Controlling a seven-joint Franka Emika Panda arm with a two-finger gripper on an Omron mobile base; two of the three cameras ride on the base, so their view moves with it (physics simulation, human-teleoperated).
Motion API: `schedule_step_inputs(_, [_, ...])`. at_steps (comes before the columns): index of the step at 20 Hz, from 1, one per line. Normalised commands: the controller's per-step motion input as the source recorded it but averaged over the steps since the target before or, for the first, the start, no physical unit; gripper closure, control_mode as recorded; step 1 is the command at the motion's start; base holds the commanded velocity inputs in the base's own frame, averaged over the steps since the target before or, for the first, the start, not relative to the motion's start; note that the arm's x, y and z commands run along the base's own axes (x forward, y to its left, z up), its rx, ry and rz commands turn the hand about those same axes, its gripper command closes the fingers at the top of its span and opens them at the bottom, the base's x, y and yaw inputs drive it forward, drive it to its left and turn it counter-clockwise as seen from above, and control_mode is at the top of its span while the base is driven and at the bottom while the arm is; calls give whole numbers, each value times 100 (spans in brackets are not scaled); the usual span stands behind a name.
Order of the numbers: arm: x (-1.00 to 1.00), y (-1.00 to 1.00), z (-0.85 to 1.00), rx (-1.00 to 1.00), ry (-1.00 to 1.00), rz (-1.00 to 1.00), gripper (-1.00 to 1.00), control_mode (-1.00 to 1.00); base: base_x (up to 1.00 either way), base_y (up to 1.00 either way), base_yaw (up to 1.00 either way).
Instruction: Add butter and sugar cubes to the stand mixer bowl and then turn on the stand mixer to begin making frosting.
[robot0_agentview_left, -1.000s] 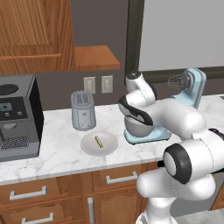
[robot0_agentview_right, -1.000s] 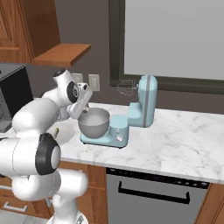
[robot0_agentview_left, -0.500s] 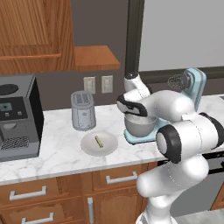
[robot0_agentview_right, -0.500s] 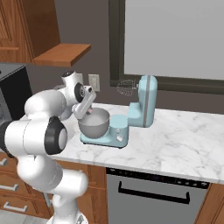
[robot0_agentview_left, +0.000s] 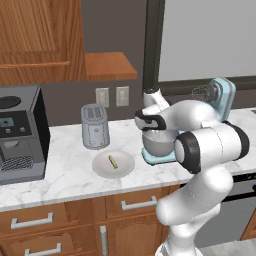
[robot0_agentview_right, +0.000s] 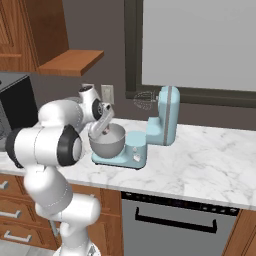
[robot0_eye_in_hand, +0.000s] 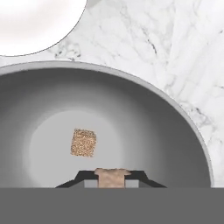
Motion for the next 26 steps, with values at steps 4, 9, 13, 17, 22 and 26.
schedule_step_inputs(4, [11,-14,-30,3,0,0,100,-100,0,0,0])
schedule_step_inputs(9, [13,-6,-27,3,2,0,-100,-100,0,0,0])
schedule_step_inputs(13, [13,0,-16,3,5,0,-100,-100,0,0,0])
schedule_step_inputs(17, [0,0,2,2,0,0,-100,-100,0,0,0])
schedule_step_inputs(22, [-41,0,52,5,-3,0,-100,-100,0,0,0])
schedule_step_inputs(26, [-75,10,98,5,-10,0,-100,-100,0,0,0])
